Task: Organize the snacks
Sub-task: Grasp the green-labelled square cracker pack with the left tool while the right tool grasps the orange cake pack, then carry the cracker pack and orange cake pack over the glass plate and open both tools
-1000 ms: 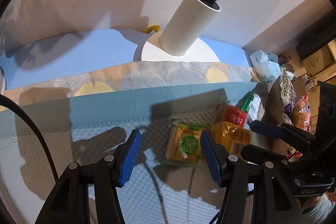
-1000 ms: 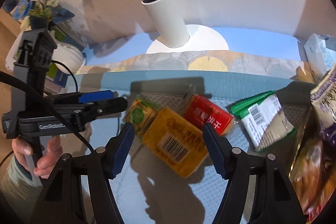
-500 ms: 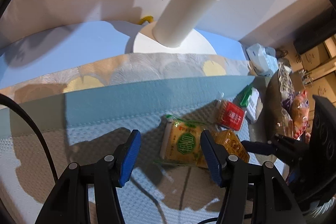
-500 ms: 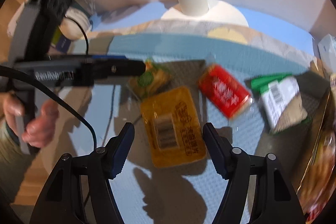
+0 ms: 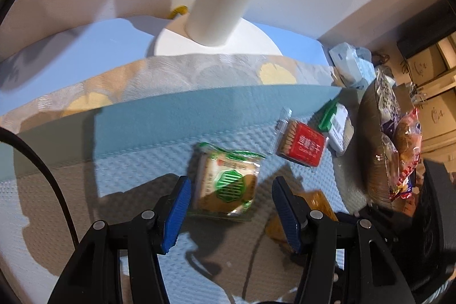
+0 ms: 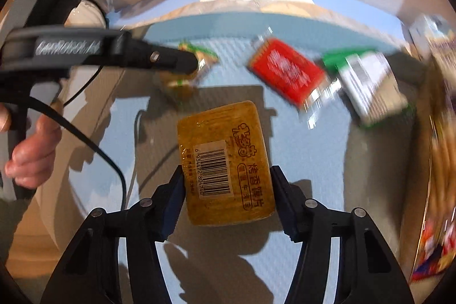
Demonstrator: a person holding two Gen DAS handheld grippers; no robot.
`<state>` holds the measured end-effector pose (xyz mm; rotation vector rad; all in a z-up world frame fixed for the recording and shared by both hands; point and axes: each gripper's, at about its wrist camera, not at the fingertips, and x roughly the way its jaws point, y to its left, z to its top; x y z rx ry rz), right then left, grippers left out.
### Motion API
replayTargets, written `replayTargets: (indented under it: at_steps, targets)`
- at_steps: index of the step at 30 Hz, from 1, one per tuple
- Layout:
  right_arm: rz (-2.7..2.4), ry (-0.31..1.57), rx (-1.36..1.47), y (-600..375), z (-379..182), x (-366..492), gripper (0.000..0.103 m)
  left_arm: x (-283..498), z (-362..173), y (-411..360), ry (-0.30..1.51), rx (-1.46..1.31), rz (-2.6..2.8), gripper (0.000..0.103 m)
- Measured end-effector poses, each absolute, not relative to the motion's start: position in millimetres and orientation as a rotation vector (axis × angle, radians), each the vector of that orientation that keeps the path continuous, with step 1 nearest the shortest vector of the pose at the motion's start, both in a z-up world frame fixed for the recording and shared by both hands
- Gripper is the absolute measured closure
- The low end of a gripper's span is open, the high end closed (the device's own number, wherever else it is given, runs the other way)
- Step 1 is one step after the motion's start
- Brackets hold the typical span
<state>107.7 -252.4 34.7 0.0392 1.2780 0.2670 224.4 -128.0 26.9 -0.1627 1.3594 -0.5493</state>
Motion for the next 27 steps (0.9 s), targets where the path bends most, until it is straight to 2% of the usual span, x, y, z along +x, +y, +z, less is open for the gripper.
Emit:
replayTargets:
  at_steps: [1, 3, 13, 15, 16, 17, 27]
  targets:
    - [0.26, 1.284, 0.046, -255.1, 34.6, 100.7, 0.047, 222.7, 25.6, -134.0, 1.358, -0.14, -0.543, 0.04]
    - [0.247, 1.291, 0.056, -259.7, 34.7, 88.5, 0.047, 219.7, 24.5, -142.3, 1.35, -0.094, -0.532, 0.037]
    - [0.191, 1.287, 0.116, -277.4, 39.4, 52.9, 0.047, 210.8, 19.3, -160.7, 1.326, 0.009, -0.491, 0.036]
    - [0.185, 1.282, 0.114, -277.2, 39.3, 48.4, 0.047, 208.0, 18.5, -163.5, 1.313, 0.041, -0.469, 0.043]
    - [0.183, 1.281, 0.114, -277.2, 39.4, 46.0, 0.047, 206.6, 18.2, -164.5, 1.308, 0.066, -0.459, 0.058]
    - [0.179, 1.285, 0.115, -273.8, 37.4, 50.0, 0.047, 205.3, 18.2, -165.1, 1.303, 0.091, -0.452, 0.06]
    - [0.284, 1.271, 0.19, -272.2, 56.9, 29.6, 0.049, 171.6, 47.4, -130.4, 1.276, -0.04, -0.487, 0.061]
